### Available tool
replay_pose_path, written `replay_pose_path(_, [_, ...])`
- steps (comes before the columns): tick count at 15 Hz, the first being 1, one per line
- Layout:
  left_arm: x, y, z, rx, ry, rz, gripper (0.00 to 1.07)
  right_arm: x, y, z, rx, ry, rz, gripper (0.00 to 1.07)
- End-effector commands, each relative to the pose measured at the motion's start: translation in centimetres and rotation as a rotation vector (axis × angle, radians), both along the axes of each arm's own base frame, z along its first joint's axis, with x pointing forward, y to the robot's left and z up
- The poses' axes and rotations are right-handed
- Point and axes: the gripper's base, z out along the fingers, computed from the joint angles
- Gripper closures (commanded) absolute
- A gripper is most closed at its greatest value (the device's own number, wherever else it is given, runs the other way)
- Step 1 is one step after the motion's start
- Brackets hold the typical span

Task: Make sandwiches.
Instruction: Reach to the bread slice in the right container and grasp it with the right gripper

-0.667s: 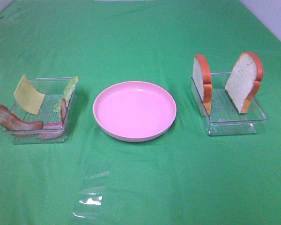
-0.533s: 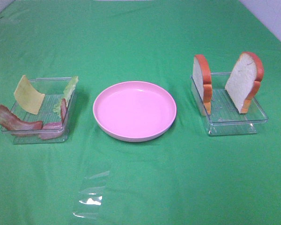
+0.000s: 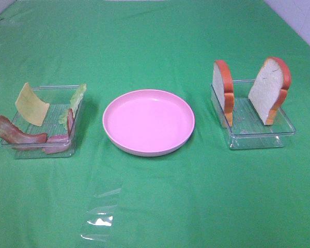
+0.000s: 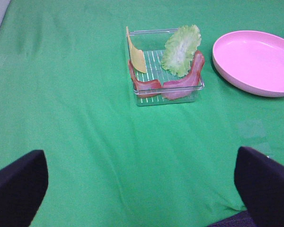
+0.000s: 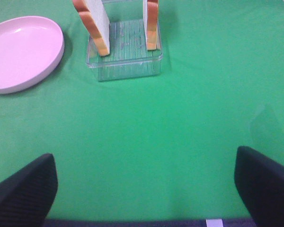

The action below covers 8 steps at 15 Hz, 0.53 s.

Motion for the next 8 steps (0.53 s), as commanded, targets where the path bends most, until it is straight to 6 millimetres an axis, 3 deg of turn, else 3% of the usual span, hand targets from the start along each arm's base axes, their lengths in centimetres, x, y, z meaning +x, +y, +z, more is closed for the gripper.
replay_pose_path(1, [-0.2, -0.1, -0.1, -0.008, -0.016, -0.003, 0.07, 0.8, 0.0, 1.3, 0.0, -0.077, -0.005, 0.09])
replay_pose_path(5, [-0.2, -0.1, -0.1, -0.008, -0.016, -0.003, 0.07, 5.1, 0.0, 2.6, 0.036, -0.094, -0.006, 0.09])
replay_pose_path(8, [-0.2, -0.1, -0.1, -0.008, -0.016, -0.003, 0.07, 8.7, 0.2, 2.2, 0.1, -0.011, -0.007, 0.09])
